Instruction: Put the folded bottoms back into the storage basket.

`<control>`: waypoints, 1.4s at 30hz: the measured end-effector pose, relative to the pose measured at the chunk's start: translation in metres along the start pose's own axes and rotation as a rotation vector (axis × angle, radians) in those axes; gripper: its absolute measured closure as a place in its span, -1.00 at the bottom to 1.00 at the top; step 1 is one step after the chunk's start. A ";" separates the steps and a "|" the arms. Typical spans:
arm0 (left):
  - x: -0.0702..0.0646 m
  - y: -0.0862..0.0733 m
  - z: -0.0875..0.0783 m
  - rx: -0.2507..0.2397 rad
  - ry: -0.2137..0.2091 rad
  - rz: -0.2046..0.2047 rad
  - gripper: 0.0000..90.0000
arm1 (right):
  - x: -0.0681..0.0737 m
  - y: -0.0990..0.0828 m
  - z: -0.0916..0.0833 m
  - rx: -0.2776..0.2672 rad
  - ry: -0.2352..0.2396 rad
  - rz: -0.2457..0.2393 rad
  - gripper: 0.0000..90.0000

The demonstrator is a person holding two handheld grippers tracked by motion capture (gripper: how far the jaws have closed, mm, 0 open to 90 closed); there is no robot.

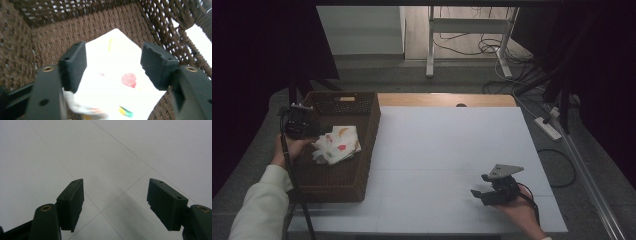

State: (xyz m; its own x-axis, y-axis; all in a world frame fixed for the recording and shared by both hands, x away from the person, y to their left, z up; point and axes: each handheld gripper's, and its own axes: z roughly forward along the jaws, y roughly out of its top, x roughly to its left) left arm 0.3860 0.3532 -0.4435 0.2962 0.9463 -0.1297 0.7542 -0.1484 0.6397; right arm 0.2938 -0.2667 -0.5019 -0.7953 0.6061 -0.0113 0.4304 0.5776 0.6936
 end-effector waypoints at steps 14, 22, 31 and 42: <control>-0.030 -0.004 -0.010 -0.065 -0.140 0.022 -0.26 | -0.001 0.000 -0.001 -0.016 0.004 0.008 -0.33; -0.051 -0.010 -0.020 -0.112 -0.198 0.039 -0.21 | -0.007 0.001 -0.003 -0.044 0.009 0.025 -0.33; -0.078 -0.024 -0.034 -0.154 -0.251 0.070 -0.25 | -0.008 0.002 -0.005 -0.054 0.007 0.028 -0.33; -0.110 -0.036 -0.044 -0.193 -0.297 0.108 -0.34 | -0.008 0.004 -0.006 -0.059 -0.007 0.028 -0.33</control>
State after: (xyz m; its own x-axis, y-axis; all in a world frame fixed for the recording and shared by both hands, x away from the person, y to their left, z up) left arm 0.2998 0.2669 -0.4187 0.5464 0.7994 -0.2498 0.5930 -0.1587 0.7894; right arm 0.2993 -0.2726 -0.4943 -0.7802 0.6255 0.0036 0.4261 0.5273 0.7351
